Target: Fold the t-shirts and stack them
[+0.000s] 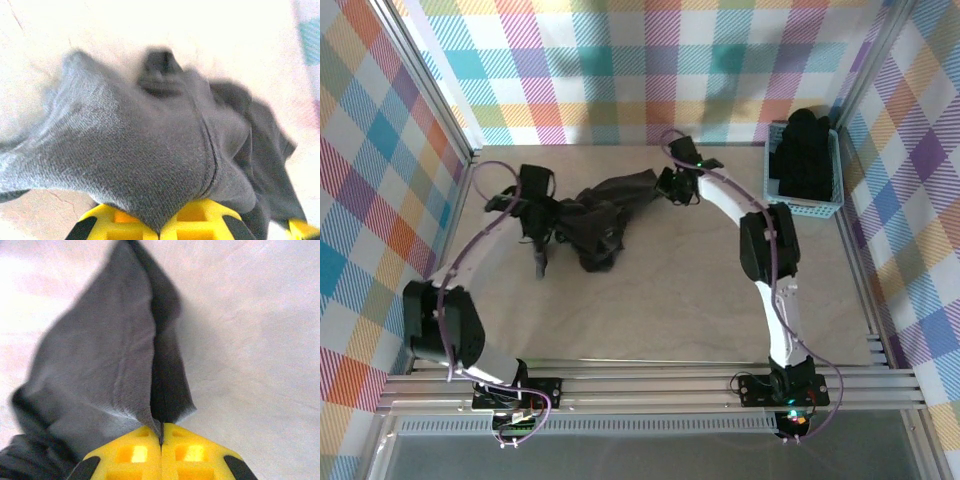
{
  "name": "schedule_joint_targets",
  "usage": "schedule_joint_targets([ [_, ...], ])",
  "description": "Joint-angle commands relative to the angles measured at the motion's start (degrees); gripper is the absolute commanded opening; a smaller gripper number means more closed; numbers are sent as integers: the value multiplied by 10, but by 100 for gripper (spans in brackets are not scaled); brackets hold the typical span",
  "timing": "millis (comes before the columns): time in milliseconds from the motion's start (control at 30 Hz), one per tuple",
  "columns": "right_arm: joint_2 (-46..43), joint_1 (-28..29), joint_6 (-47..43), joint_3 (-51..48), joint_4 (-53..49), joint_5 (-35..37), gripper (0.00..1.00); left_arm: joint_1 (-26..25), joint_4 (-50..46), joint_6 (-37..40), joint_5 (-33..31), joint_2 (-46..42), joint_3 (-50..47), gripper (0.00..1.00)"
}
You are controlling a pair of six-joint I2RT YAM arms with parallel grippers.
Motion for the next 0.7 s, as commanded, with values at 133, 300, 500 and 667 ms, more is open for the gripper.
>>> schedule_joint_targets([
  [133,-164,-35,-19,-78,-59,120,0,75,-40,68,5,-84,-6,0],
  [300,-246,-38,-22,-132,-107,170,0,101,-62,101,-18,-90,3,0],
  [500,-310,-38,-43,-169,-89,184,0,110,-58,137,-42,-57,48,0],
  [667,-331,-37,-61,-166,-75,193,0,110,-23,149,-16,-22,84,0],
])
